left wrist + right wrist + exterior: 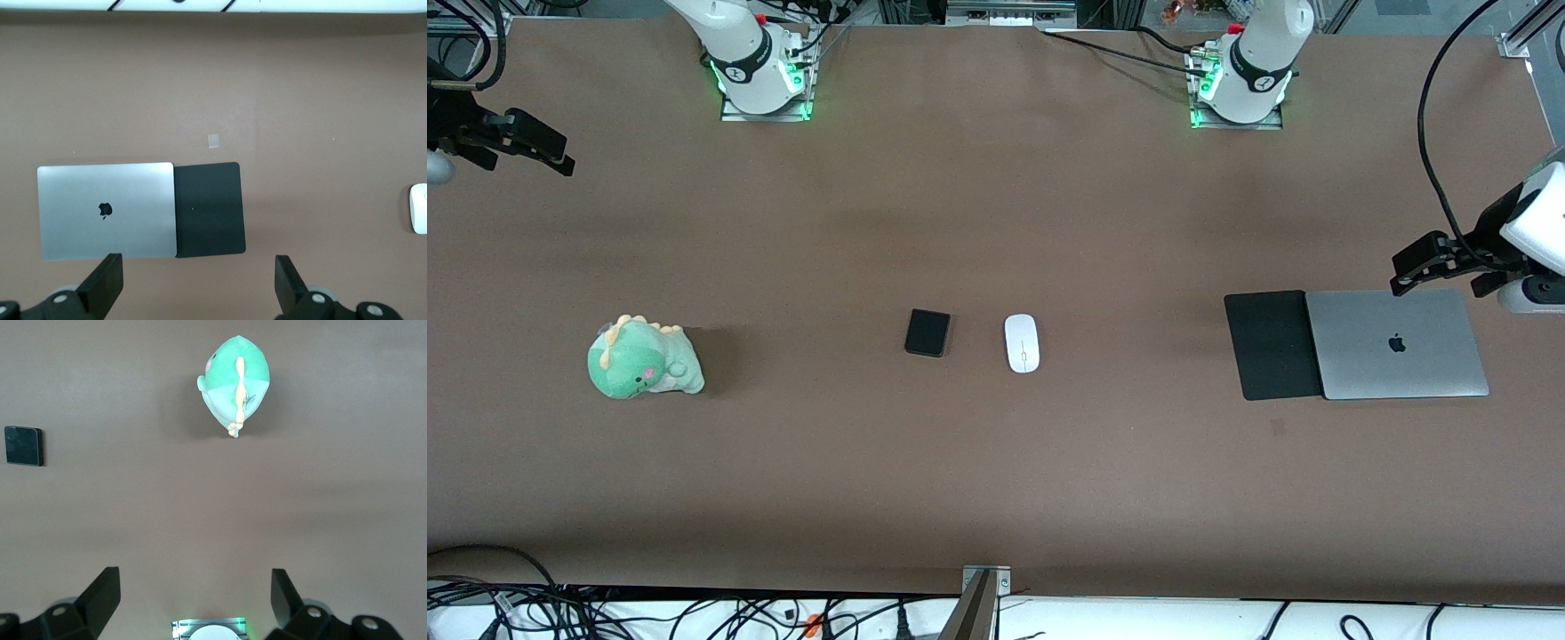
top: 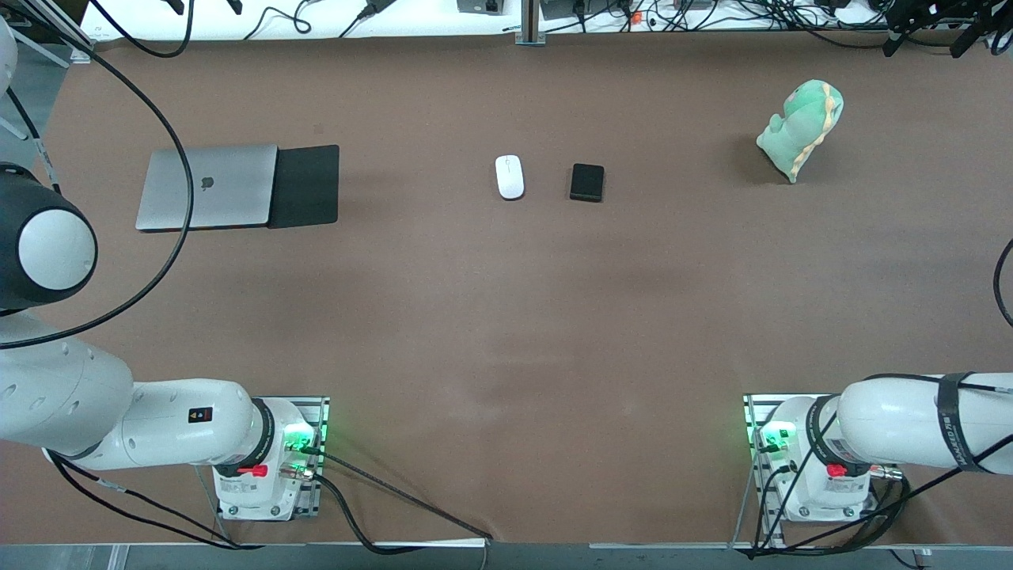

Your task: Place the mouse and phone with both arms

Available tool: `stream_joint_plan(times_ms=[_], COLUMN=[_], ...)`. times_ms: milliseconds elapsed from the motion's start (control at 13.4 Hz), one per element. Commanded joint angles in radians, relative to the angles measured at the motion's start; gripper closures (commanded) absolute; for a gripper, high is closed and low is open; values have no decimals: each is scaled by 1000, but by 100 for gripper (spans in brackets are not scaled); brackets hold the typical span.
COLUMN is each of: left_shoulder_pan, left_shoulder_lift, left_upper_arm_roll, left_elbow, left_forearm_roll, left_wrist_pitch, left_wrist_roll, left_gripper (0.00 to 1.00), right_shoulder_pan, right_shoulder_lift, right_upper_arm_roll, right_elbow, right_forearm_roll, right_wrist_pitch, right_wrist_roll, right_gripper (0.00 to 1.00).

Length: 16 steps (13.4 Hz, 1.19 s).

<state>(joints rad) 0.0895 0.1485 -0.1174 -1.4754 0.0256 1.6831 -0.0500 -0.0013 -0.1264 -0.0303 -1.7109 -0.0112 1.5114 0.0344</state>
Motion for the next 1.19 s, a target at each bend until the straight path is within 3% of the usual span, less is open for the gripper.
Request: stream_joint_plan(times_ms=[0,1116], left_shoulder_pan=[6,1], left_shoulder_lift=[-7,-4], left_upper_arm_roll=[-4,-4], left_elbow=[14,26], left_forearm_roll=[-12,-41], left_wrist_pitch=[-28,-26], left_wrist_roll=[-1,-21], left_gripper=[0,0], right_shoulder_pan=[-3,-3], right_shoulder_lift=[8,5], right_upper_arm_roll=[6,6], right_elbow=[22,24], right_forearm_roll=[19,27], right_wrist_pitch=[-16,-19], right_wrist_roll=[-5,-5], right_gripper=[0,0])
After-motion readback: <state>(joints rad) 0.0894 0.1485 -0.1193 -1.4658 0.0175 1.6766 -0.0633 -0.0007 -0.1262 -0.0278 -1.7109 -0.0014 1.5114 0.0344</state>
